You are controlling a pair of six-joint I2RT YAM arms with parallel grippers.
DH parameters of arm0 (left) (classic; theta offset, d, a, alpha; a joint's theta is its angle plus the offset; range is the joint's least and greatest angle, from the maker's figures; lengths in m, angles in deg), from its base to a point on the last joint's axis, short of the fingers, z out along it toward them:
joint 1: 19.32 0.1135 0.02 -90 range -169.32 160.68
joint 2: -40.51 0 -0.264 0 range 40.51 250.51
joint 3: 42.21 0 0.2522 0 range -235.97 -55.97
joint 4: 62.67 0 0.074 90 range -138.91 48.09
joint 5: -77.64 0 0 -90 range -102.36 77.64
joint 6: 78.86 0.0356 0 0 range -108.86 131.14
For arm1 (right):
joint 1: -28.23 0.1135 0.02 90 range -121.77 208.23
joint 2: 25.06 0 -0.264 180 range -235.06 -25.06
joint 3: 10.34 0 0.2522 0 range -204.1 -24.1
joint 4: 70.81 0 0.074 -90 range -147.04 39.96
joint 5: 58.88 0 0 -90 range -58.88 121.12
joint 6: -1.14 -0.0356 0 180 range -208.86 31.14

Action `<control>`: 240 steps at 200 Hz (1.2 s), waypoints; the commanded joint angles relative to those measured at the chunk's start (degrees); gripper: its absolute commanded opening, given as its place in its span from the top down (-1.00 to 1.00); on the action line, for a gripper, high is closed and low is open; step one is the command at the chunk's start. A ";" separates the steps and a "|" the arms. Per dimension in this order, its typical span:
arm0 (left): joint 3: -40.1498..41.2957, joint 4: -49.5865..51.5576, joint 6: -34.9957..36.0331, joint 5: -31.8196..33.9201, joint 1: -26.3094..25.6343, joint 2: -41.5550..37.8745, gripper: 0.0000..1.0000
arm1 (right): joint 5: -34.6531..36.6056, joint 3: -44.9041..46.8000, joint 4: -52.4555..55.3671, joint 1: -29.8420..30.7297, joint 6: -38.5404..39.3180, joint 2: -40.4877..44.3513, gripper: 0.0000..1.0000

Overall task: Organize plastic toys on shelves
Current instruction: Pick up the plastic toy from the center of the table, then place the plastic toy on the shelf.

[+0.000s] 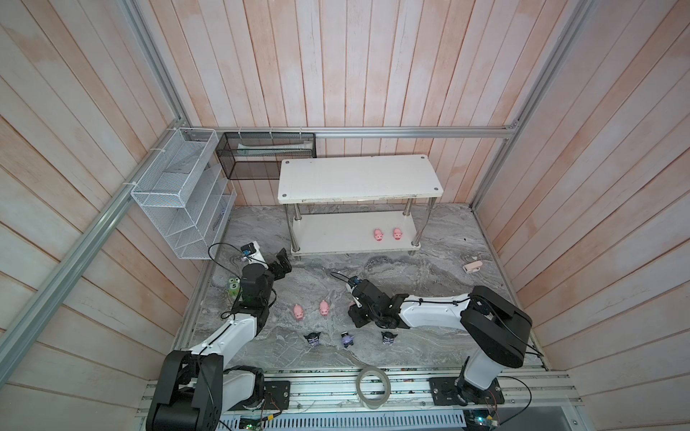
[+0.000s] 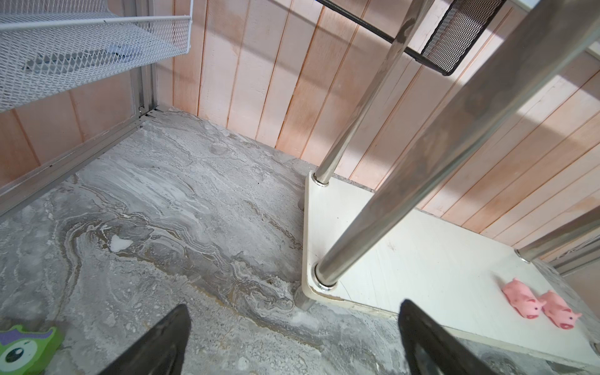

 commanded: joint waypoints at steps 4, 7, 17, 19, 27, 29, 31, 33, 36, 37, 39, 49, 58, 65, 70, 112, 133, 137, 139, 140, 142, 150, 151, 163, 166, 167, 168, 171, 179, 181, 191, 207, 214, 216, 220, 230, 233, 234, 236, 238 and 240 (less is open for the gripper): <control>0.13 -0.24 0.21 0.02 -0.15 0.18 -1.00 | 3.48 -0.70 3.82 -0.30 0.25 1.30 0.35; 0.08 -0.26 0.21 0.02 -0.23 0.15 -1.00 | 3.78 -0.76 4.12 -0.32 0.51 1.47 0.35; 0.04 -0.13 0.17 0.02 -0.15 0.35 -1.00 | 4.85 -1.36 5.13 -0.52 1.23 2.08 0.36; 0.04 -0.13 0.18 0.02 -0.22 0.28 -1.00 | 4.97 -1.47 5.30 -0.62 1.44 2.28 0.36; -0.05 -0.14 0.26 0.02 -0.14 0.30 -1.00 | 5.32 -2.04 6.11 -1.13 2.25 2.99 0.36; -0.05 -0.13 0.27 0.02 -0.09 0.27 -1.00 | 5.33 -2.18 6.24 -1.30 2.47 3.10 0.36; -0.05 -0.09 0.27 0.02 -0.20 0.29 -1.00 | 5.33 -2.20 6.34 -1.48 2.70 3.32 0.36; -0.05 -0.06 0.25 0.02 -0.19 0.31 -1.00 | 5.40 -2.36 6.54 -1.70 2.93 3.53 0.36; -0.05 -0.09 0.28 0.02 -0.17 0.31 -1.00 | 5.51 -2.49 6.76 -1.98 3.33 3.92 0.36; -0.05 -0.07 0.26 0.02 -0.12 0.29 -1.00 | 5.54 -2.60 6.81 -2.07 3.45 4.03 0.36; -0.05 -0.05 0.36 0.02 -0.17 0.31 -1.00 | 5.54 -2.72 6.97 -2.37 3.67 4.21 0.36; -0.05 0.03 0.39 0.02 -0.16 0.18 -1.00 | 5.65 -3.36 7.50 -3.82 4.96 5.61 0.36; 0.03 0.04 0.42 0.06 -0.19 0.09 -1.00 | 5.45 -4.04 7.74 -5.42 6.17 6.76 0.36; 0.04 0.04 0.39 0.10 -0.20 0.08 -1.00 | 4.92 -4.60 7.64 -6.96 7.18 7.64 0.36; 0.06 0.04 0.34 0.10 -0.15 -0.02 -1.00 | 4.49 -5.07 7.41 -7.97 7.94 8.29 0.36; 0.04 0.07 0.44 0.10 -0.14 0.04 -1.00 | 4.69 -11.05 5.52 -14.59 14.16 8.53 0.35; 0.13 -0.04 0.42 0.19 -0.13 0.30 -1.00 | 4.59 -13.60 3.41 -17.55 16.22 6.71 0.35; 0.13 -0.08 0.48 0.20 -0.16 0.33 -1.00 | 4.58 -13.95 2.80 -18.09 16.46 6.25 0.35; 0.13 -0.12 0.46 0.18 -0.11 0.39 -1.00 | 4.59 -14.13 2.54 -18.33 16.61 6.18 0.34; 0.13 -0.13 0.44 0.19 -0.13 0.41 -1.00 | 4.59 -14.22 2.36 -18.46 16.68 5.99 0.34; 0.19 -0.17 0.42 0.20 -0.22 0.43 -1.00 | 4.53 -14.44 2.12 -18.73 16.73 5.76 0.34; 0.21 -0.29 0.49 0.20 -0.19 0.54 -1.00 | 4.24 -15.36 1.24 -19.99 16.97 4.70 0.34; 0.21 -0.25 0.50 0.15 -0.22 0.53 -1.00 | 4.11 -15.58 1.14 -20.04 16.99 4.59 0.34; 0.22 -0.30 0.43 0.07 -0.22 0.62 -1.00 | 3.24 -16.88 0.02 -21.54 17.26 2.94 0.34; 0.21 -0.31 0.47 0.03 -0.15 0.69 -1.00 | 3.20 -17.24 -0.32 -21.76 17.38 2.55 0.34; 0.21 -0.31 0.45 0.03 -0.11 0.65 -1.00 | 3.15 -17.35 -0.39 -21.80 17.46 2.42 0.34; 0.21 -0.31 0.43 0.02 -0.09 0.68 -1.00 | 3.08 -17.45 -0.55 -21.86 17.54 2.31 0.35; 0.15 -0.32 0.46 -0.02 -0.07 0.73 -1.00 | 3.02 -17.62 -0.94 -22.14 17.68 1.88 0.35; 0.15 -0.31 0.45 -0.04 -0.11 0.75 -1.00 | 2.84 -18.48 -1.73 -22.72 17.97 0.80 0.35; 0.04 -0.31 0.49 -0.06 -0.14 0.74 -1.00 | 2.71 -18.64 -1.82 -22.85 17.98 0.55 0.35; -0.04 -0.28 0.51 -0.13 -0.10 0.78 -1.00 | 2.01 -19.83 -2.62 -23.52 18.15 -0.97 0.34; -0.05 -0.28 0.45 -0.24 -0.11 0.81 -1.00 | 0.72 -21.38 -3.50 -24.51 18.24 -3.20 0.35; -0.05 -0.23 0.43 -0.24 -0.16 0.89 -1.00 | 0.36 -22.19 -3.65 -24.74 18.40 -4.11 0.35; -0.05 -0.22 0.49 -0.22 -0.22 0.82 -1.00 | 0.31 -22.41 -3.69 -24.74 18.41 -4.37 0.35; -0.05 -0.26 0.44 -0.23 -0.13 0.87 -1.00 | 0.33 -22.73 -3.83 -24.75 18.58 -4.82 0.34; -0.05 -0.13 0.48 -0.14 -0.10 0.88 -1.00 | 0.13 -23.48 -4.28 -24.91 18.85 -5.77 0.34; -0.05 -0.18 0.43 -0.11 -0.15 0.88 -1.00 | 0.08 -23.83 -4.38 -24.99 18.90 -6.06 0.34; -0.05 -0.15 0.47 -0.09 -0.11 0.88 -1.00 | 0.10 -23.90 -4.39 -24.95 18.92 -6.15 0.34; 0.00 -0.14 0.47 -0.07 -0.08 0.88 -1.00 | 0.04 -24.06 -4.40 -24.92 18.94 -6.33 0.34; 0.01 -0.20 0.48 -0.11 -0.11 0.90 -1.00 | 0.01 -24.24 -4.47 -24.96 19.01 -6.51 0.34; 0.01 -0.15 0.50 -0.08 -0.08 0.88 -1.00 | -0.09 -24.41 -4.49 -24.99 19.03 -6.68 0.34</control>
